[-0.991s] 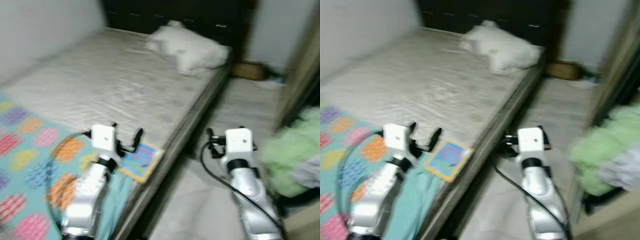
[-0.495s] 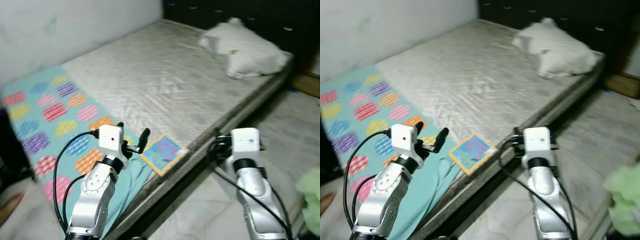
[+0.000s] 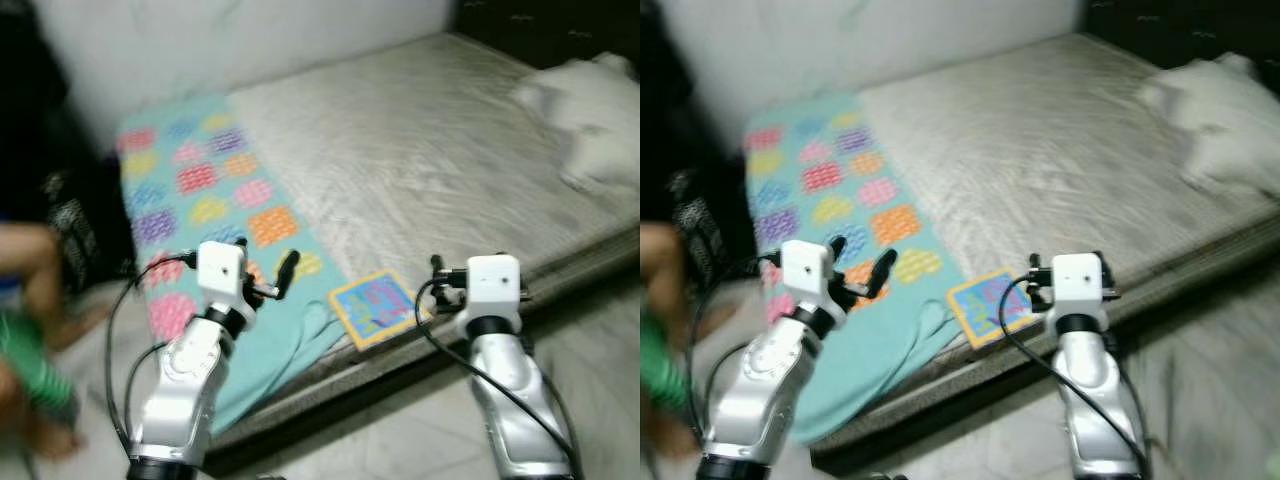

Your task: Clean up the room

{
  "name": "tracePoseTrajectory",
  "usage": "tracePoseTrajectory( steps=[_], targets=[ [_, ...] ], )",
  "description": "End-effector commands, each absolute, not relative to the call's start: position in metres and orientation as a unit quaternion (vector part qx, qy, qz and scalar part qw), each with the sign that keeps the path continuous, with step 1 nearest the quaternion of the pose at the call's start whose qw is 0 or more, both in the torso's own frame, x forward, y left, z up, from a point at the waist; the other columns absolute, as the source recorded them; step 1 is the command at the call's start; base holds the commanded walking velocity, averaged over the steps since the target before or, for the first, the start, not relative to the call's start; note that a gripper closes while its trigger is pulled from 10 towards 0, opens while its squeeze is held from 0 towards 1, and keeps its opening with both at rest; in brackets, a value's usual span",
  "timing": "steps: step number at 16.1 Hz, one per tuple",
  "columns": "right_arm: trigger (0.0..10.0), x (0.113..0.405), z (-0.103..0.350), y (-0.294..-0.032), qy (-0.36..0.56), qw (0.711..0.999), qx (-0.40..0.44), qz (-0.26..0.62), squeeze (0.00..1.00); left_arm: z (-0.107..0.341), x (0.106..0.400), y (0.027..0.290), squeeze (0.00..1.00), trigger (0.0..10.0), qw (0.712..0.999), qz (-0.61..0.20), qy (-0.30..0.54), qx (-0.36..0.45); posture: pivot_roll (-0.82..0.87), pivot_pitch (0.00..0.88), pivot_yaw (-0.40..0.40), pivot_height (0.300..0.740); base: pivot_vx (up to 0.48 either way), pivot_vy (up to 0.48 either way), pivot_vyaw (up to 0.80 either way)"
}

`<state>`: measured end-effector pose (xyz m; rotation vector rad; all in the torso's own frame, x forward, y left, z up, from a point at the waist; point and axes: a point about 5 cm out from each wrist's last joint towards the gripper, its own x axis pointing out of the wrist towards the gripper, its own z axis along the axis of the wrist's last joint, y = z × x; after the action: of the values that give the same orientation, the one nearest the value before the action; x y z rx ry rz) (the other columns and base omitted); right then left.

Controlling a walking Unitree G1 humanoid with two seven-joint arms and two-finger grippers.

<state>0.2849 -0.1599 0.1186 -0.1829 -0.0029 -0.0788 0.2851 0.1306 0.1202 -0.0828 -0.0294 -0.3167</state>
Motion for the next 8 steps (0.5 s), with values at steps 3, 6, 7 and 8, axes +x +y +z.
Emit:
tracePoseTrajectory(
  steps=[3, 6, 7, 8],
  targets=[
    [10.0, 0.2838, 0.1174, -0.1601, -0.001, 0.995, -0.092, -0.036, 0.0, 0.1221, 0.2856, 0.1306, 0.0, 10.0, 0.987, -0.157, -0.019, -0.04, -0.06, 0.113, 0.059, 0.74, 0.0, 0.0, 0.8],
    [10.0, 0.2838, 0.1173, -0.1607, -0.001, 0.995, -0.092, -0.036, 0.0, 0.1223, 0.2856, 0.1304, 0.0, 10.0, 0.987, -0.156, -0.02, -0.041, -0.06, 0.114, 0.057, 0.74, 0.0, 0.0, 0.8],
    [10.0, 0.2839, 0.1172, -0.1605, -0.001, 0.995, -0.093, -0.035, 0.0, 0.1221, 0.2857, 0.1307, 0.0, 10.0, 0.987, -0.154, -0.02, -0.043, -0.06, 0.115, 0.056, 0.74, 0.0, 0.0, 0.8],
    [10.0, 0.284, 0.1172, -0.16, -0.001, 0.995, -0.093, -0.034, 0.0, 0.123, 0.2858, 0.1306, 0.0, 10.0, 0.987, -0.154, -0.025, -0.041, -0.06, 0.114, 0.055, 0.74, 0.0, 0.0, 0.8]
  ],
)
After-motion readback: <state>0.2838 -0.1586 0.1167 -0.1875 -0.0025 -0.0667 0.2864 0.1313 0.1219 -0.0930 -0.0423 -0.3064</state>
